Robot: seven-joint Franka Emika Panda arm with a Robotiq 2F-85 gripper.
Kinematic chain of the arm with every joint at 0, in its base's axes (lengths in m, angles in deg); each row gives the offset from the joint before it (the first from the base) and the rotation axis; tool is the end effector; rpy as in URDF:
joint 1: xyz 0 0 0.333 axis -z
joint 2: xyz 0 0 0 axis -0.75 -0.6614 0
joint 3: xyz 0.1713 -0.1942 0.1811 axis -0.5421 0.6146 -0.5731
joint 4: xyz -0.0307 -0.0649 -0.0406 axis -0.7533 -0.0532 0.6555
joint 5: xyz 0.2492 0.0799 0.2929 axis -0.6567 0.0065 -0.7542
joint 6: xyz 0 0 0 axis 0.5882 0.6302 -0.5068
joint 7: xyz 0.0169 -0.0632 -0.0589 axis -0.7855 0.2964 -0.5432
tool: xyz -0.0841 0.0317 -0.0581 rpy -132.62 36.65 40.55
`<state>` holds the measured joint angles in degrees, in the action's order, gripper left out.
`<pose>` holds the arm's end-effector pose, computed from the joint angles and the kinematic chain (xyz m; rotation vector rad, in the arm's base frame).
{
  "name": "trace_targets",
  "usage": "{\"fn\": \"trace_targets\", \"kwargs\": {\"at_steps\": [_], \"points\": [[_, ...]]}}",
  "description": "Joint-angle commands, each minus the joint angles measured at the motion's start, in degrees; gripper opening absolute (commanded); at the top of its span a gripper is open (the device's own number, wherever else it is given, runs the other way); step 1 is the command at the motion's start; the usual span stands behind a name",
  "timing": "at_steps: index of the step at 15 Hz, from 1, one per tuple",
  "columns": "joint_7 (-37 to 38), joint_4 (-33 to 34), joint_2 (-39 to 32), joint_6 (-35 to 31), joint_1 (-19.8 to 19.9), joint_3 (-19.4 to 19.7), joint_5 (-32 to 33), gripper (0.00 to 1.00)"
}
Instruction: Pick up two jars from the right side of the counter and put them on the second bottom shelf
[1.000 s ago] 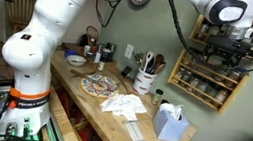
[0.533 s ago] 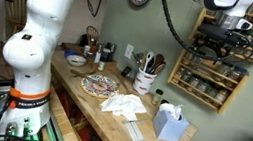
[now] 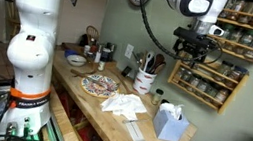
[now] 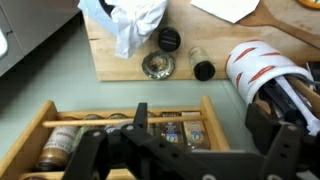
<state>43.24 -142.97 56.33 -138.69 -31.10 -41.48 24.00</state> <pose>0.5097 -0.2718 0.5534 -3.0602 -0.1387 -0.4546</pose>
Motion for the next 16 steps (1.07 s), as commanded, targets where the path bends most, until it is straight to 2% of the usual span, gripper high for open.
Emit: {"fn": "trace_targets", "kwargs": {"at_steps": [1,5,9,10,11,16], "points": [[6.94,-11.22,4.59,-6.06,-2.67,0.04,3.66,1.00],[19.88,-18.17,4.09,-14.38,-4.42,-0.83,10.38,1.00],[29.19,-22.23,1.43,-23.29,-5.85,-1.82,12.45,1.00],[29.87,-22.62,0.54,-25.06,-6.18,-1.95,11.95,1.00],[26.71,-20.86,1.19,-21.80,-6.03,-1.44,10.85,1.00],[28.49,-21.62,-0.01,-24.03,-6.45,-1.76,10.84,1.00]]}}
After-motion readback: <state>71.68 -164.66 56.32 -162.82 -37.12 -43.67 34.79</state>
